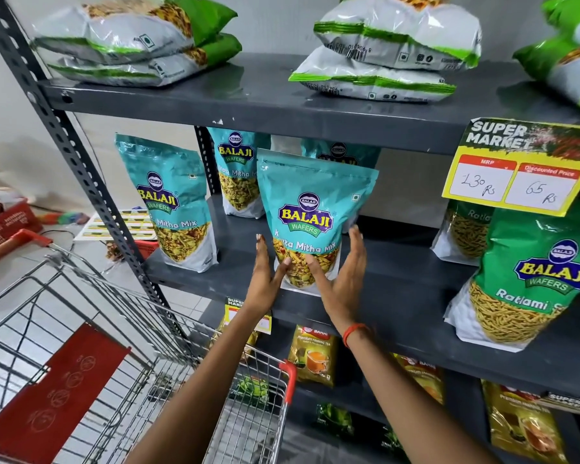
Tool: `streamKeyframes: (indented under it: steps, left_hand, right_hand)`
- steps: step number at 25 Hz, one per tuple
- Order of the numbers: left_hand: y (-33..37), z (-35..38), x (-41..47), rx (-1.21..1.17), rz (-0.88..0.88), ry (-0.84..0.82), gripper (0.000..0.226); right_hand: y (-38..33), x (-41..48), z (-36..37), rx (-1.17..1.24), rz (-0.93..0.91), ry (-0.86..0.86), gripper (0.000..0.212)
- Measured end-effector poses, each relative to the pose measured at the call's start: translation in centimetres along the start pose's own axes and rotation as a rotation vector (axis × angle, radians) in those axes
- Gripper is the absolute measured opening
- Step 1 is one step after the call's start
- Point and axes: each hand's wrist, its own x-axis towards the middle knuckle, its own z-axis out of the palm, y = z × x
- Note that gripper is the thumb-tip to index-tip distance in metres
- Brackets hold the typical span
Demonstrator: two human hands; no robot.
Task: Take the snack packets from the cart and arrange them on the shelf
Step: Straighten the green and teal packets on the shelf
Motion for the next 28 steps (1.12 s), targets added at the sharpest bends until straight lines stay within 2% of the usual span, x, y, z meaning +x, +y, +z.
streamKeyframes:
  steps: [3,6,8,10,12,15,17,20,25,28]
  left_hand:
    - [0.7,-0.6,0.0,0.034,0.1,0.106,0.074]
    - [0.9,-2.2,0.1,0.062,0.206,0.259,0.073]
    - [0.0,-4.0,0.3,0.076,0.234,0.38,0.077]
    - [-1.8,-6.7,0.8,0.054,0.145,0.494,0.082]
    - [-4.2,-9.6,1.6,0.011,-0.02,0.539,0.083]
    - [-7.6,-13.3,2.6,-0.06,-0.15,0.452,0.079]
    - [-9.0,-14.5,3.1,-0.034,-0.15,0.399,0.071]
    - [-9.9,-15.0,3.5,0.047,-0.144,0.425,0.061]
    - [-10.9,-15.3,3.8,0.044,-0.124,0.468,0.063]
    - [-10.6,-15.3,3.6,0.041,-0.109,0.479,0.064]
  right_hand:
    - [-2.4,0.0,1.6,0.001,-0.25,0.097,0.074]
    - [-4.4,0.0,4.2,-0.014,-0.376,0.034,0.06]
    - [-5.3,0.0,6.6,0.013,-0.381,-0.067,0.055]
    - [-5.6,-0.1,9.5,0.009,-0.312,-0.237,0.052]
    - [-5.1,-0.3,12.9,0.006,-0.15,-0.48,0.055]
    - [-3.7,-0.2,17.5,0.033,0.143,-0.745,0.07]
    - [-2.9,0.0,19.9,0.046,0.232,-0.784,0.076]
    - [-2.5,0.0,22.6,0.014,0.252,-0.759,0.073]
    - [-1.9,-0.2,24.5,-0.007,0.222,-0.71,0.069]
    - [-2.1,0.1,23.9,0.0,0.198,-0.753,0.065]
